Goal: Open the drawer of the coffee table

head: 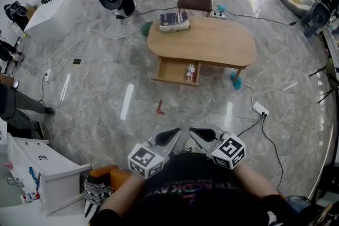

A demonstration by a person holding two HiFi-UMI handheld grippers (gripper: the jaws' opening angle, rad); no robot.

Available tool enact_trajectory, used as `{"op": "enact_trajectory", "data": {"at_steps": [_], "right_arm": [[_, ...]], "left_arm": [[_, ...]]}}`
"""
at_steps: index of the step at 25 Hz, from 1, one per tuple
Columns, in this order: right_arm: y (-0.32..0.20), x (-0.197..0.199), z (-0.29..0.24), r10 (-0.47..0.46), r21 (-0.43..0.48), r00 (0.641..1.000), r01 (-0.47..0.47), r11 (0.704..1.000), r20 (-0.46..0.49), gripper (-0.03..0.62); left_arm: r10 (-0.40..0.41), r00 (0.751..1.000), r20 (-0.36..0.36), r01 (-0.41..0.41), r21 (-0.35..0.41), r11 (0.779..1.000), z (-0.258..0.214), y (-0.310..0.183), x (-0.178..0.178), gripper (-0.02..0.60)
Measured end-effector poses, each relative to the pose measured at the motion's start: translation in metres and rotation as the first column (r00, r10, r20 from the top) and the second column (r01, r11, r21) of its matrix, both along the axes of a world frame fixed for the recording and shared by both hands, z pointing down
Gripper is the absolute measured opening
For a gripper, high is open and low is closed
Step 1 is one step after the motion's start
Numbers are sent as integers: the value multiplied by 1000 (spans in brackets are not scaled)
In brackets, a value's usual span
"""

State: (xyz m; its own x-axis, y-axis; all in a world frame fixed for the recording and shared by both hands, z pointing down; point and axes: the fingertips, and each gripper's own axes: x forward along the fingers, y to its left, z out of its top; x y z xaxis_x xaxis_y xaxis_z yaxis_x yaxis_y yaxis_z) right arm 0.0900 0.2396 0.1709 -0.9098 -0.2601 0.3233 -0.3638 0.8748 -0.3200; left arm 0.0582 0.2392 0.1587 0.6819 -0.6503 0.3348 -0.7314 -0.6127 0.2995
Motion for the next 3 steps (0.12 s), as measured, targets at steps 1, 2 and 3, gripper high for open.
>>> {"op": "enact_trajectory", "data": {"at_steps": [1,2,3], "right_arm": [[-1,0,0,1,0,1000,-1,1000,0,2],[-3,0,0,2,1,1000,-2,1000,-1,2],[-4,0,1,4,1,1000,-4,1000,-1,2]], "left_arm": [[0,1000,0,0,0,1000,0,-1,0,6],[0,1000,1,0,0,1000,0,-2,-1,6],[0,1000,1,0,0,1000,0,-4,-1,6]]}}
